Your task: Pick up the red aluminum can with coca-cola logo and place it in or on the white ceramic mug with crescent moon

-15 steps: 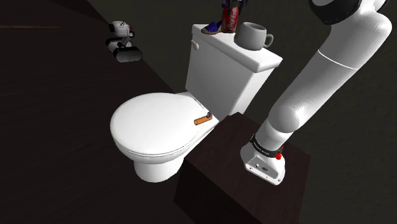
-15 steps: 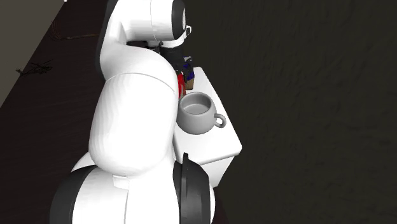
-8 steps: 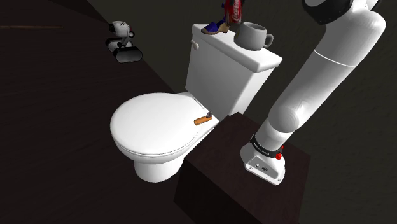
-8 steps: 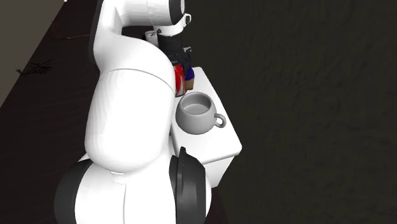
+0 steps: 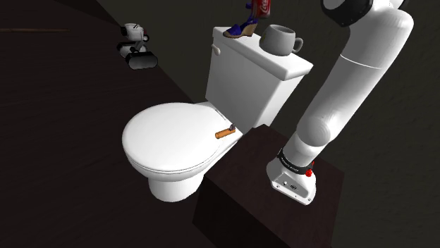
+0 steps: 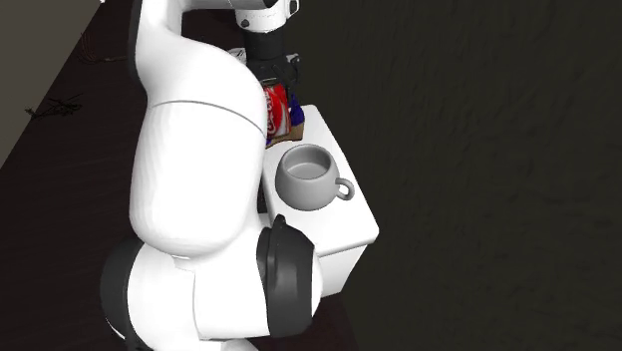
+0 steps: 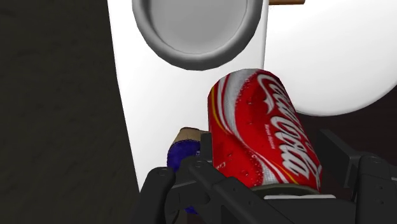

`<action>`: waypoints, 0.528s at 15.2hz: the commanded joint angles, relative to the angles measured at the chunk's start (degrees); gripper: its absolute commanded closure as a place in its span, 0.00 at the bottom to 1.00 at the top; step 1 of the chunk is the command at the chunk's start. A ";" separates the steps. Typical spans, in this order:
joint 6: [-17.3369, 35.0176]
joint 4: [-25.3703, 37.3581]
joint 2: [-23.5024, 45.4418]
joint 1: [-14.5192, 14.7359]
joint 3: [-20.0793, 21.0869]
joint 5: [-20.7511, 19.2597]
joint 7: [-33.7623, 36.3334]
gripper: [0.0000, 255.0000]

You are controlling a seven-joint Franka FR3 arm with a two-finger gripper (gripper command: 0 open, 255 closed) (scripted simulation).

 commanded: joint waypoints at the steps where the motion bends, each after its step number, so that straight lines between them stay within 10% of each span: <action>1: -2.40 3.77 1.50 -0.45 -0.24 0.73 -0.30 1.00; 8: -13.74 24.10 11.22 -5.28 -1.50 6.17 -2.10 1.00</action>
